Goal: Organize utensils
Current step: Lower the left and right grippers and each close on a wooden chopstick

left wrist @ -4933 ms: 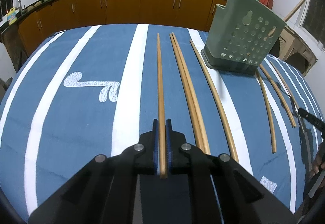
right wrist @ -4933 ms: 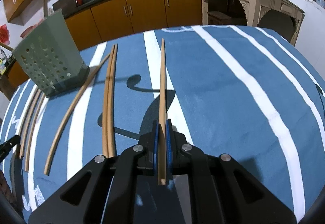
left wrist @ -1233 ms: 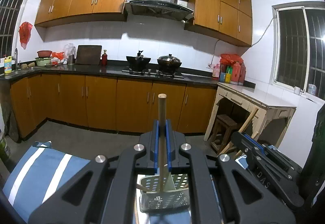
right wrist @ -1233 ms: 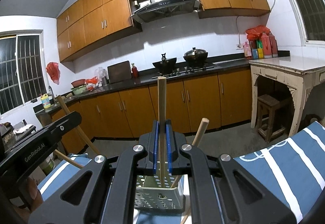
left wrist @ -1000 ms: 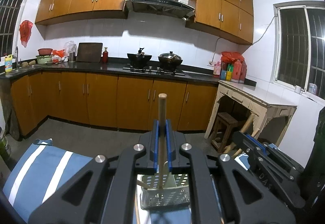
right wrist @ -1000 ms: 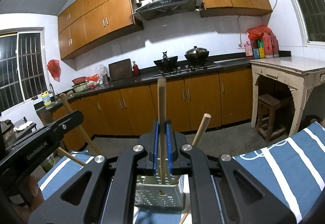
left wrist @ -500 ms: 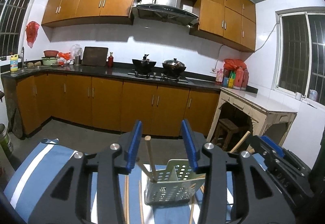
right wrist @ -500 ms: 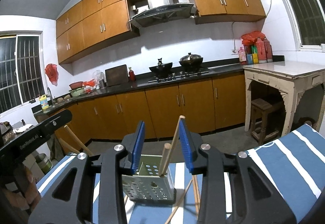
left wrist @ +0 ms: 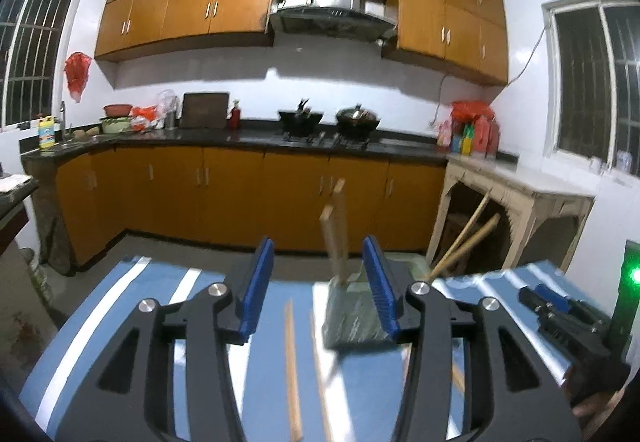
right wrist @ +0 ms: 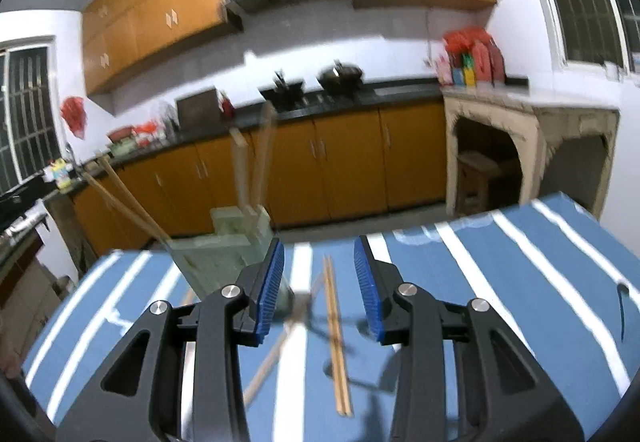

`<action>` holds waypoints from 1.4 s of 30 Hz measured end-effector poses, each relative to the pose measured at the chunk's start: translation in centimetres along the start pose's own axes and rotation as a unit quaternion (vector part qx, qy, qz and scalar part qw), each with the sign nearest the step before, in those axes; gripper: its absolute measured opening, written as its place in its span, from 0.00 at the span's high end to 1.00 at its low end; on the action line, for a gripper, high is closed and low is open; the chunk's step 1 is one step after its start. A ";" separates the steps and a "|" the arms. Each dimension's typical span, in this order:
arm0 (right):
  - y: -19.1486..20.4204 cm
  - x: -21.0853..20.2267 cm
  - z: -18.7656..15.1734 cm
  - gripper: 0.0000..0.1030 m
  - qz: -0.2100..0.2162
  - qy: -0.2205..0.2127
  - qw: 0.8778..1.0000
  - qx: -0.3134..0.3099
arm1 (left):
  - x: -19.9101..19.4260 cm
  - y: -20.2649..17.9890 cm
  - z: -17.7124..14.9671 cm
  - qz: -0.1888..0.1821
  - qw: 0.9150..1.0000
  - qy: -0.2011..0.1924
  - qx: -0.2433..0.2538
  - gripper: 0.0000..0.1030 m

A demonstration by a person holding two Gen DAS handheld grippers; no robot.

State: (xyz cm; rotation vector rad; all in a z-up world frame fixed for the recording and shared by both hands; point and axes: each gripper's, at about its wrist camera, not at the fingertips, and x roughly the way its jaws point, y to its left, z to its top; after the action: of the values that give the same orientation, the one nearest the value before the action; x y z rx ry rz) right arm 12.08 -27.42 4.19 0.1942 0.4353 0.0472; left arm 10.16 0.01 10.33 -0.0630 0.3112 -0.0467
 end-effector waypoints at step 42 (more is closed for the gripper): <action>-0.1 10.2 -8.1 0.76 -0.040 0.194 0.979 -0.052 | 11.0 5.0 -14.3 0.044 0.969 0.245 -0.006 0.57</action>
State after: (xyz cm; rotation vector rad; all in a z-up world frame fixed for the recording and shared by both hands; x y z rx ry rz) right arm 17.88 -25.25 -7.25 0.0636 0.8270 0.0287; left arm 16.44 3.61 -7.00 -0.0484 0.8082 0.0288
